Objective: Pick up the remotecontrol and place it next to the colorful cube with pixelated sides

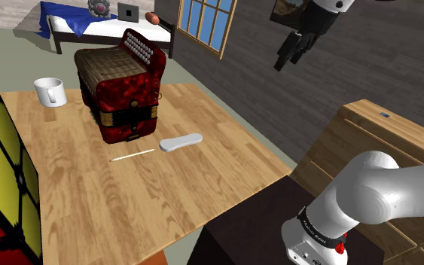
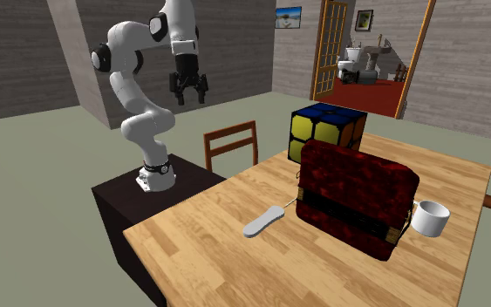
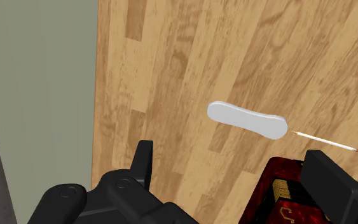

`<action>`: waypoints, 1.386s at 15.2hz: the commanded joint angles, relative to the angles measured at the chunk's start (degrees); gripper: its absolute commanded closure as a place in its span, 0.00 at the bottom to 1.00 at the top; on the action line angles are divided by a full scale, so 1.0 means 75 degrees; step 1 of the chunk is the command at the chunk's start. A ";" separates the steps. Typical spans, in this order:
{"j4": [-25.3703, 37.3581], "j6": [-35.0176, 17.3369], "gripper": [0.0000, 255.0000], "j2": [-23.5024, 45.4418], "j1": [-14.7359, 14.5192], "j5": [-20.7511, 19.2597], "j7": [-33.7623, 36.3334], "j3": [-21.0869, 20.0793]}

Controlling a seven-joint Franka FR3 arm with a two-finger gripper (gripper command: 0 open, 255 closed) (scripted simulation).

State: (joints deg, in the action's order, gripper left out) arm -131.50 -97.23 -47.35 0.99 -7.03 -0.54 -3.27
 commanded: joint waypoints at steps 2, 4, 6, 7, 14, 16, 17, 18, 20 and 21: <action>-0.0101 -0.0235 0.00 0.0154 -0.0069 -0.0029 -0.0245 0.0113; -0.0268 -0.0698 0.00 0.0495 -0.0213 -0.0083 -0.0731 0.0339; -0.0391 -0.1153 0.00 0.0875 -0.0351 -0.0122 -0.1222 0.0555; -0.0437 -0.1376 0.00 0.1079 -0.0421 -0.0135 -0.1469 0.0659; -0.0474 -0.2825 0.00 0.2719 -0.0928 -0.0084 -0.3234 0.1318; -0.0402 -0.3194 0.00 0.3239 -0.1075 -0.0011 -0.3758 0.1474; -0.0354 -0.3369 0.00 0.3505 -0.1145 0.0037 -0.4024 0.1543; -0.0297 -0.3538 0.00 0.3775 -0.1217 0.0093 -0.4293 0.1608; -0.0162 -0.3855 0.00 0.4322 -0.1352 0.0225 -0.4838 0.1719; -0.0084 -0.4003 0.00 0.4599 -0.1416 0.0302 -0.5114 0.1765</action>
State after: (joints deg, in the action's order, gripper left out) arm -132.43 -125.88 -14.87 -9.11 -5.30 -36.64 9.56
